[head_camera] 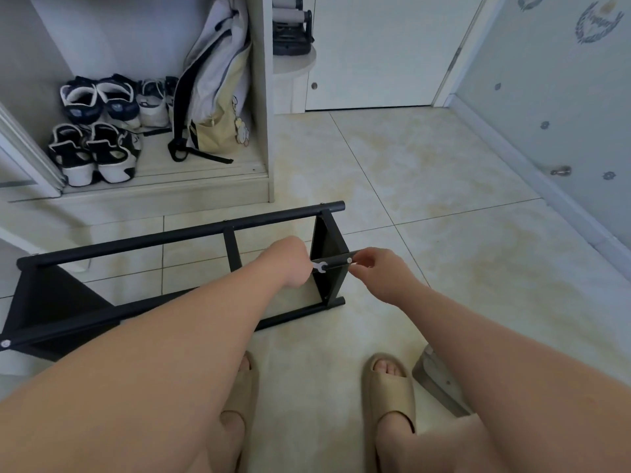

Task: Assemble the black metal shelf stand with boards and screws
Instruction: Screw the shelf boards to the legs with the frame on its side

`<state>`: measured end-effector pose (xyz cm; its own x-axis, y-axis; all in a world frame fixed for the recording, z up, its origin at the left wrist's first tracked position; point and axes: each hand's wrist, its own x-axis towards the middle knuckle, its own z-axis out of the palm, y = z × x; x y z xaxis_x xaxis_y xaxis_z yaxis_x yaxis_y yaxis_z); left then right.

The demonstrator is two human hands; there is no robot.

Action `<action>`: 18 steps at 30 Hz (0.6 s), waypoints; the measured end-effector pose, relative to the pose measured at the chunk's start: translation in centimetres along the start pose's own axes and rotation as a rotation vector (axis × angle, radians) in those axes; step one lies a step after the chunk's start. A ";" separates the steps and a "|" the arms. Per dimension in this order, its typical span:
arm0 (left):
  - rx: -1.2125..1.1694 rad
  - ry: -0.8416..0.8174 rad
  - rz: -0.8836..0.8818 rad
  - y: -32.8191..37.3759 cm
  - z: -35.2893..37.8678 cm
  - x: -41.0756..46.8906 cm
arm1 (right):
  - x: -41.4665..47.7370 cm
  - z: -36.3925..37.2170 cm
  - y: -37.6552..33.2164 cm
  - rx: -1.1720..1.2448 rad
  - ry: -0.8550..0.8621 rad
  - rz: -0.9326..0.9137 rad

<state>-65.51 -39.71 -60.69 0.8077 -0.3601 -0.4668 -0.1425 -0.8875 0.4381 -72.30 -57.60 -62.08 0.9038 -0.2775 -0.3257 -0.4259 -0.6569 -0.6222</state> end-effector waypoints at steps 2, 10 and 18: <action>0.006 -0.042 -0.022 -0.9 1.0 0.9 | 1.4 0.5 1.1 -0.195 -0.044 -0.053; 0.061 -0.139 -0.084 -0.3 1.7 2.4 | 6.0 1.8 2.9 -0.667 -0.106 -0.188; -0.172 -0.152 -0.150 -1.1 2.4 3.2 | 5.1 1.3 3.3 -0.714 -0.224 -0.178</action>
<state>-64.17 -40.56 -64.53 0.7155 -0.2784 -0.6408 0.0825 -0.8771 0.4732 -69.10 -60.27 -66.69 0.8937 -0.0268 -0.4478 -0.0764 -0.9927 -0.0931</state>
